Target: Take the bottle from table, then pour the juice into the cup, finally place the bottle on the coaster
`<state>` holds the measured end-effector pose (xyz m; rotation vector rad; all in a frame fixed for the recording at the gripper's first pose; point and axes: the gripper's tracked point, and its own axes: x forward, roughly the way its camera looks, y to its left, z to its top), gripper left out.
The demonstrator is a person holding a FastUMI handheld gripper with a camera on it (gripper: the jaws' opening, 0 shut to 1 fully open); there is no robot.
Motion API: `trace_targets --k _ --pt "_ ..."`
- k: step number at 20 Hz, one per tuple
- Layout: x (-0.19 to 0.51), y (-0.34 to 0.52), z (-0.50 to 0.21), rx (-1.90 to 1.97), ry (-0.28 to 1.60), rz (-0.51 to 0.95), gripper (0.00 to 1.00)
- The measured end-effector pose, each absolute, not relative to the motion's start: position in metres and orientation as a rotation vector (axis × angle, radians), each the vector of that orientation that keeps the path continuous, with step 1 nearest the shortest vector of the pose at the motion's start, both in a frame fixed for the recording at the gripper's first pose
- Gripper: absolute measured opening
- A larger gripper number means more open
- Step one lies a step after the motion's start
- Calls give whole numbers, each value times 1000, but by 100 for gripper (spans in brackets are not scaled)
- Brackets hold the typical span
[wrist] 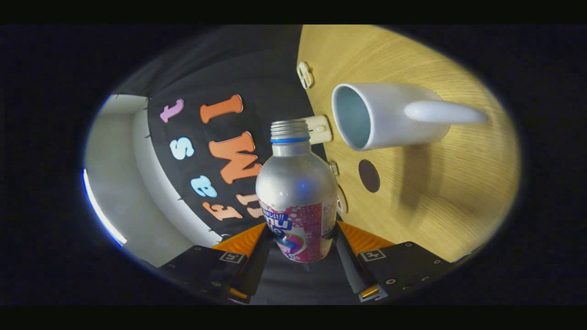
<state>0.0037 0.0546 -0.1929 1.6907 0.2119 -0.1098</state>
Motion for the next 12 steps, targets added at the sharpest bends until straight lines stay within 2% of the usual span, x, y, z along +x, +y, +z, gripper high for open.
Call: trace_targets --k 6,12 --pt "0 45 -188 1255 215 -128 76" --pt "8 43 -172 829 210 -84 76"
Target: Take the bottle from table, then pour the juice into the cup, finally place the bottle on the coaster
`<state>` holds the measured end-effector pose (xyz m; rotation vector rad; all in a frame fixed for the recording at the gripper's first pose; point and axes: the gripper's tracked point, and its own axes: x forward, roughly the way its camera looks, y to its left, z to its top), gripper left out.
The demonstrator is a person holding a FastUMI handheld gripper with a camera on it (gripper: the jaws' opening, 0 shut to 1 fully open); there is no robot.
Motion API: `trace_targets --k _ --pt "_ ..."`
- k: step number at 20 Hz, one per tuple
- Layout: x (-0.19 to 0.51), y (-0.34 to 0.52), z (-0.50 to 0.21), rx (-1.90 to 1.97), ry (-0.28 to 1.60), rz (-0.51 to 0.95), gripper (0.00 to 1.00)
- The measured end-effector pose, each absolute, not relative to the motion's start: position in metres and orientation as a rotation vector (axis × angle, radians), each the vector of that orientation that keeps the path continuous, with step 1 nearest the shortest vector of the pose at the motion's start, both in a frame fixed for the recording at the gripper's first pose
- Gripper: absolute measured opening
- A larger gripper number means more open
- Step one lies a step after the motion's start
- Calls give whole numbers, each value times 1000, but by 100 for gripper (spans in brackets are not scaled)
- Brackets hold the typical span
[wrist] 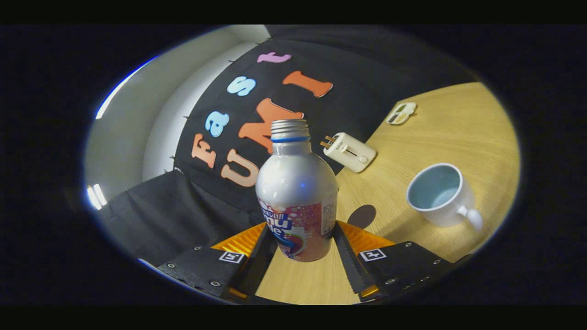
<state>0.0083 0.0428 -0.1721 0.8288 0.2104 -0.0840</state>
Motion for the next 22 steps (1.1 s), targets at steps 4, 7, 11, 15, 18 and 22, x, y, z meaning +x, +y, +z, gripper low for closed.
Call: trace_targets --k 4,7,11,15,18,22 --pt "32 43 -168 606 223 -71 76" --pt "48 45 -172 460 238 -77 76" --pt "65 40 -176 310 240 -105 76" --pt "87 42 -185 230 275 -102 76" --pt "102 35 -201 137 298 -132 76" --pt "119 32 -234 89 354 -153 76"
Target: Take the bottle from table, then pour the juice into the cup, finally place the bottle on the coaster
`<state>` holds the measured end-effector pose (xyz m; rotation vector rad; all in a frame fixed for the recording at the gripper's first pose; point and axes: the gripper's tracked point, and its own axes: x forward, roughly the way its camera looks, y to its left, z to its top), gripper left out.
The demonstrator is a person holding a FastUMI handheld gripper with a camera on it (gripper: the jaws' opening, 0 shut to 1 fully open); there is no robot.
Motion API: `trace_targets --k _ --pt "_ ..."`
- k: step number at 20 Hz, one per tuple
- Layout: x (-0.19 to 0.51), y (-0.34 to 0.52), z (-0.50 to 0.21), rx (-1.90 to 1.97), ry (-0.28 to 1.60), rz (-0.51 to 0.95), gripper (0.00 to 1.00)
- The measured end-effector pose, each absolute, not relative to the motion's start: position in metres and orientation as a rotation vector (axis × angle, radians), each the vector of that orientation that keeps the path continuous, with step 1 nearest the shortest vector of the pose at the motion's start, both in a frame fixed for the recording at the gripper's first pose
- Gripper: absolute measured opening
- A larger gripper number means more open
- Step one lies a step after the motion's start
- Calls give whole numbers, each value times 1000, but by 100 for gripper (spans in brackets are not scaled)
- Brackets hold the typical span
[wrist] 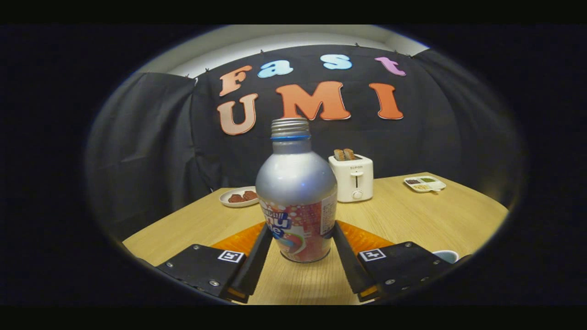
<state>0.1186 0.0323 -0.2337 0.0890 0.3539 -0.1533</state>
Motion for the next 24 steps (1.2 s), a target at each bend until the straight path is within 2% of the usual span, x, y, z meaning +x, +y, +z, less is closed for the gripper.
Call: trace_targets --k 11,20,24 --pt "159 35 -291 70 466 -142 76" --pt "165 33 -301 45 475 -151 76" --pt "158 32 -299 23 472 -150 80"
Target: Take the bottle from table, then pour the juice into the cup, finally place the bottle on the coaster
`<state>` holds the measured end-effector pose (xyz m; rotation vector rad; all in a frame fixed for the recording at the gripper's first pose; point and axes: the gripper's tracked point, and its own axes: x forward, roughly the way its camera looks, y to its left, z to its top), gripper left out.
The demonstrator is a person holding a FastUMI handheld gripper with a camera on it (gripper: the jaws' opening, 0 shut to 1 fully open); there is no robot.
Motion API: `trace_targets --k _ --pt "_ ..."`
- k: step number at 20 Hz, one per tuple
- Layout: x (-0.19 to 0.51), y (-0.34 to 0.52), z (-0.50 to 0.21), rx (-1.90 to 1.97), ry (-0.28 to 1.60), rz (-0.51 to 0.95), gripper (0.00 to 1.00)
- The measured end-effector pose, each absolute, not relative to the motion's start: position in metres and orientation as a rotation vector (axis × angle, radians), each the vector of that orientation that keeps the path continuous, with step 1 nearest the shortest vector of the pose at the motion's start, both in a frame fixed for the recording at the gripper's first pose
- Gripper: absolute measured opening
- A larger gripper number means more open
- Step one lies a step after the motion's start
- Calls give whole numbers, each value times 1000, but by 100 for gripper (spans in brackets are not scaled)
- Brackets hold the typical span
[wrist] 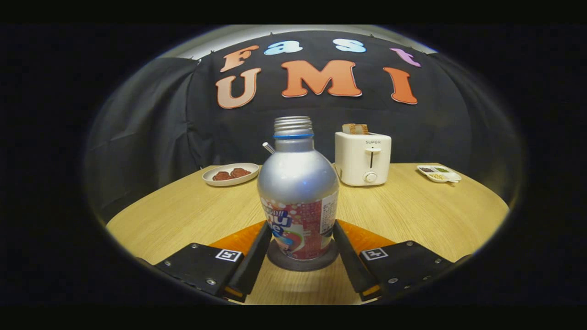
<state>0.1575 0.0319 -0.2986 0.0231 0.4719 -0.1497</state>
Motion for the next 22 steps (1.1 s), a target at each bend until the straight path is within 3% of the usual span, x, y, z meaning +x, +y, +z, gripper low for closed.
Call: trace_targets --k 9,22 --pt "115 43 -225 31 357 -76 91" --pt "5 31 -81 11 108 -69 94"
